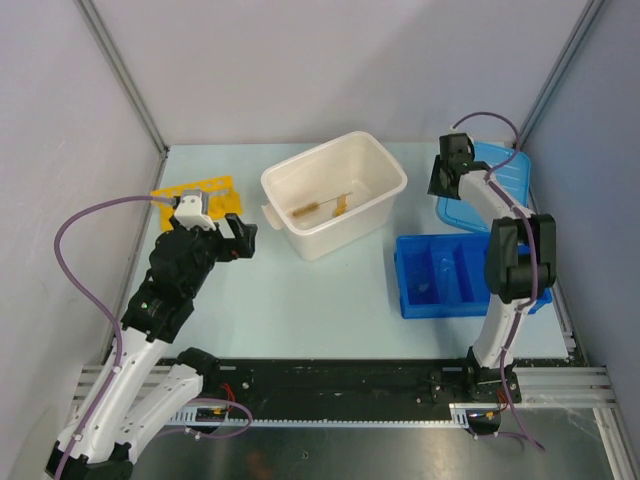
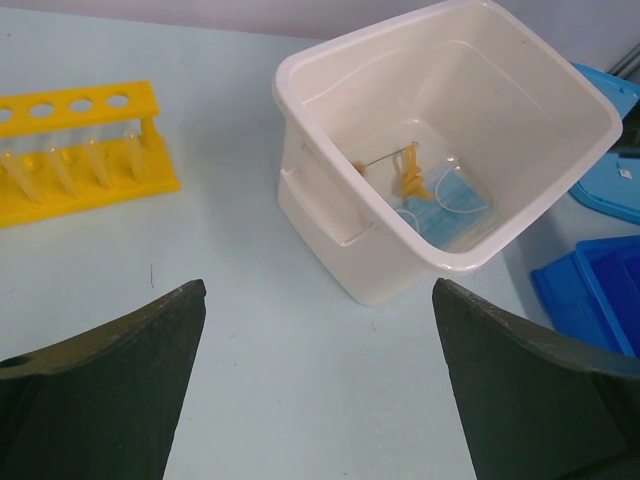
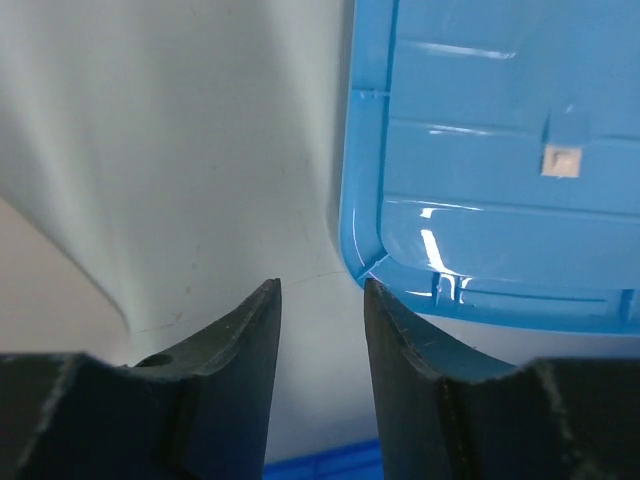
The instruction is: Organize the chemistry lab equipment
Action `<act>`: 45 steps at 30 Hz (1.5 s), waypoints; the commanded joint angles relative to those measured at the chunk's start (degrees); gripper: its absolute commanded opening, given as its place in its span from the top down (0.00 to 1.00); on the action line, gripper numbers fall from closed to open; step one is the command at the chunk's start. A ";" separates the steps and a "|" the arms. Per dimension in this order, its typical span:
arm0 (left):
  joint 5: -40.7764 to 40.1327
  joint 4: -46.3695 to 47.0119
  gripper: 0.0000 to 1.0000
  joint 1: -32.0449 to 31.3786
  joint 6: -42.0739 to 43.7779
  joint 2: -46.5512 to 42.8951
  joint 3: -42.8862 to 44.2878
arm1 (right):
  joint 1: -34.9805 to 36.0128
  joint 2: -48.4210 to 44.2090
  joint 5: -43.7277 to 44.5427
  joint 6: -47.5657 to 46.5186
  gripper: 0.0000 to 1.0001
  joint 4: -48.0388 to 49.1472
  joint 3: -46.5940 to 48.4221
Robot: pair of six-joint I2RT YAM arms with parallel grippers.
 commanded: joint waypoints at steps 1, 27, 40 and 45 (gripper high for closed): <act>0.27 0.67 0.00 0.24 0.66 -0.62 1.19 | -0.74 4.61 0.68 -1.13 0.58 -1.19 3.13; 0.56 0.87 0.00 0.89 0.40 0.49 1.13 | -2.86 21.15 -2.03 -1.89 0.64 -2.83 13.49; 0.84 0.97 0.00 1.21 0.41 0.76 1.07 | -2.82 22.59 -3.32 -2.07 0.81 -2.74 14.69; 1.32 0.99 0.01 1.21 0.62 0.70 1.04 | -3.10 21.35 -4.81 -1.88 0.96 -1.00 13.56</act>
